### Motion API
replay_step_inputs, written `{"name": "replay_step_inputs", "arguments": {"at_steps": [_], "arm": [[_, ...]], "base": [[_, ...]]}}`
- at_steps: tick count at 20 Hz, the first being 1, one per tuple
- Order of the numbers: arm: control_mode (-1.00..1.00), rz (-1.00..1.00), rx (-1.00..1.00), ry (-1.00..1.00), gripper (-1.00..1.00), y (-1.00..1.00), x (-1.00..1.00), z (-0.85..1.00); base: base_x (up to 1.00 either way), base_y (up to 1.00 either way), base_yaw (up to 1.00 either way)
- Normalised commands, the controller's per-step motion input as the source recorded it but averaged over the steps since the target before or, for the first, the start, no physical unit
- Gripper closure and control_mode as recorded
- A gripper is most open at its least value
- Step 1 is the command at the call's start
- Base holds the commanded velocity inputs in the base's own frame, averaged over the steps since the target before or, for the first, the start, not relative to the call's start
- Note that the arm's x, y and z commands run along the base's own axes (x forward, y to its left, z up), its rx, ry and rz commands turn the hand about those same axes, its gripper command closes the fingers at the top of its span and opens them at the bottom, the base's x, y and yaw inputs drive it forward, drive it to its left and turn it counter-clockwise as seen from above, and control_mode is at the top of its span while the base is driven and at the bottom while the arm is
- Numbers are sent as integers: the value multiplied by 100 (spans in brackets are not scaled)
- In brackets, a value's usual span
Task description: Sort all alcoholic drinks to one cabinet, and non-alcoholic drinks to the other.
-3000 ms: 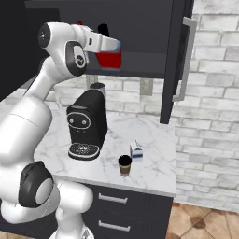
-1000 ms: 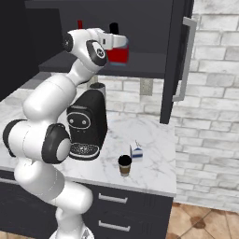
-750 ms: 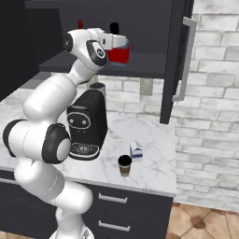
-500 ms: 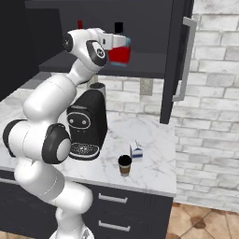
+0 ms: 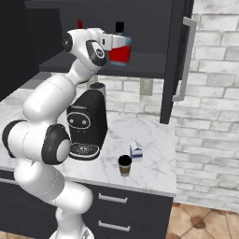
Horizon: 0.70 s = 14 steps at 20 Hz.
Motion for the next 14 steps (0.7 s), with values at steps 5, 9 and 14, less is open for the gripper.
{"name": "replay_step_inputs", "arguments": {"at_steps": [5,9,14], "arm": [[-100,0,5,0,-100,23,-87,0],[-100,0,4,2,-100,23,-100,-6],[-100,0,5,14,-100,7,-100,-17]], "base": [[0,0,0],[0,0,0],[0,0,0]]}}
